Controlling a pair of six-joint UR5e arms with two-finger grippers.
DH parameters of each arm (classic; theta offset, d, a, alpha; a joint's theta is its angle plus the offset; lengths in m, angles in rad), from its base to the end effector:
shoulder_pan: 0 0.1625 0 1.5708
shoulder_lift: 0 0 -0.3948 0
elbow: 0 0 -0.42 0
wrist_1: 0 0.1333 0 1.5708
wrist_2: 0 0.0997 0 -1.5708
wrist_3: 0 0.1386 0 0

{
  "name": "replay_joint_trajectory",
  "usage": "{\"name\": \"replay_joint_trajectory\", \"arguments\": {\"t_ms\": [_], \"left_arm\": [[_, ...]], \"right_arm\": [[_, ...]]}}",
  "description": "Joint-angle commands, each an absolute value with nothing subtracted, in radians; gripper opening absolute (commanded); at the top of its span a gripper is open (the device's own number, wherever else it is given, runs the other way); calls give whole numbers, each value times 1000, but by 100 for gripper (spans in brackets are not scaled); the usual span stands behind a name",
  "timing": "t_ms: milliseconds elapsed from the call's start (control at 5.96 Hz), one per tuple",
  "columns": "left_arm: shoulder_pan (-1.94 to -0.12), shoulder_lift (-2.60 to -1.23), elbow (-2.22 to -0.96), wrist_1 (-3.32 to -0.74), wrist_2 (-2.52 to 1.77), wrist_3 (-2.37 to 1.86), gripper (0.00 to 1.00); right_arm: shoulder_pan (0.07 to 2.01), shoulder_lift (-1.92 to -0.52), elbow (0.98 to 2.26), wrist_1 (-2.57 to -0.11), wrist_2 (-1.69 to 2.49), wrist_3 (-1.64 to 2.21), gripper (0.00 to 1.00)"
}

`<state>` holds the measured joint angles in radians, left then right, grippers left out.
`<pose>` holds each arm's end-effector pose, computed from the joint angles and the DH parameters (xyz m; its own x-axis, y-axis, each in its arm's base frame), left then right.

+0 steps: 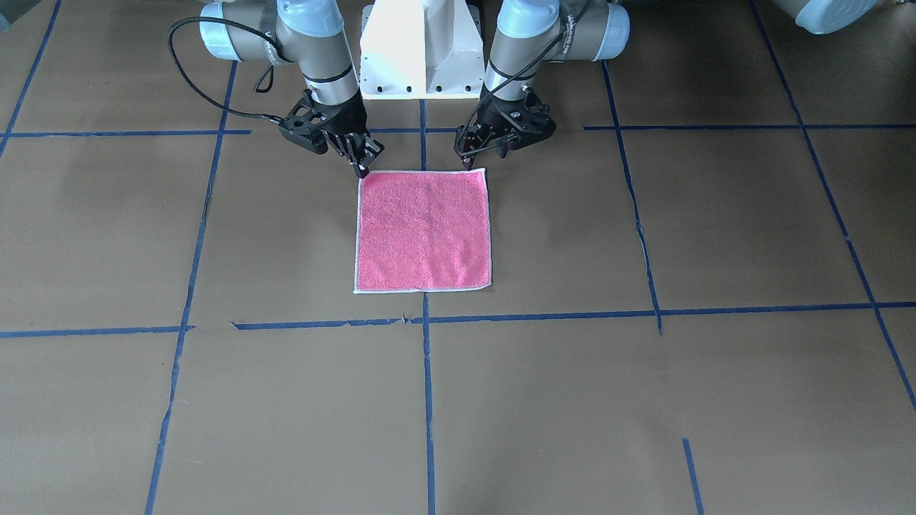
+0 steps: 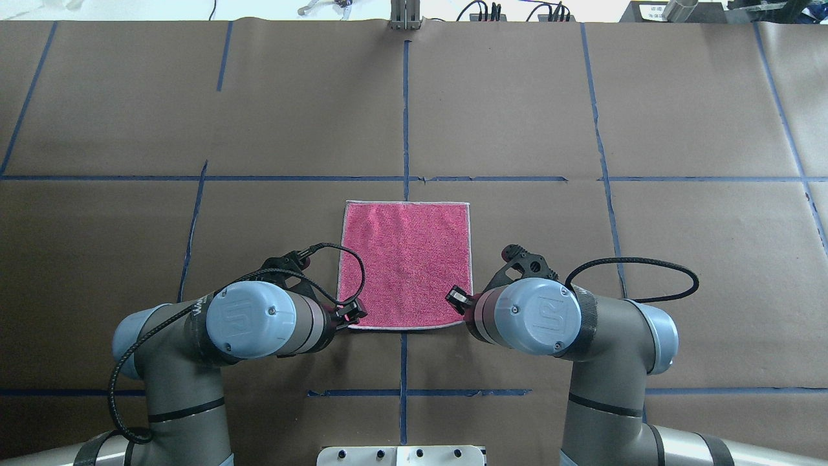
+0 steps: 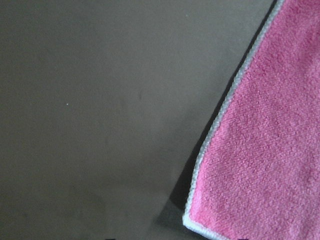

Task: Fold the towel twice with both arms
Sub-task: 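Hold the near towel corners pinched in both grippers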

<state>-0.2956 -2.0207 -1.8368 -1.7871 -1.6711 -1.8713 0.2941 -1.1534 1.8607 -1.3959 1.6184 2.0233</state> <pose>0.5954 -0.3061 0.2445 0.4816 -0.4545 -0.7493 0.3722 0.8801 -0.2947 -0.5849 -0.3096 0.2615 0.4357 0.5883 0.6812 -0.4947 0.7888 -0.3648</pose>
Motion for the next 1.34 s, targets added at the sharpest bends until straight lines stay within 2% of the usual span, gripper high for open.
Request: {"name": "replay_joint_trajectory", "arguments": {"t_ms": [0,503,671,839,1006,1174], "left_arm": [[-296,-2020,-1833,-1787,-1661,-1870,65],[-296,-2022,-1825,-1789,-1661,-1868,65],[-296,-2028,-1824,-1789,-1661,-1868,59],[-296,-2028,-1824,-1787,-1661,-1868,41],[-296,-2028,-1824,-1787,-1660,-1868,37],[-296,-2028,-1822,-1787,-1661,-1868,25]], "right_arm": [[295,-1155,1861,-1396,1617,2023,1],[295,-1157,1861,-1397,1617,2023,2],[295,-1158,1861,-1397,1617,2023,2],[295,-1157,1861,-1397,1617,2023,2],[295,-1158,1861,-1397,1617,2023,2],[295,-1157,1861,-1397,1617,2023,2]]}}
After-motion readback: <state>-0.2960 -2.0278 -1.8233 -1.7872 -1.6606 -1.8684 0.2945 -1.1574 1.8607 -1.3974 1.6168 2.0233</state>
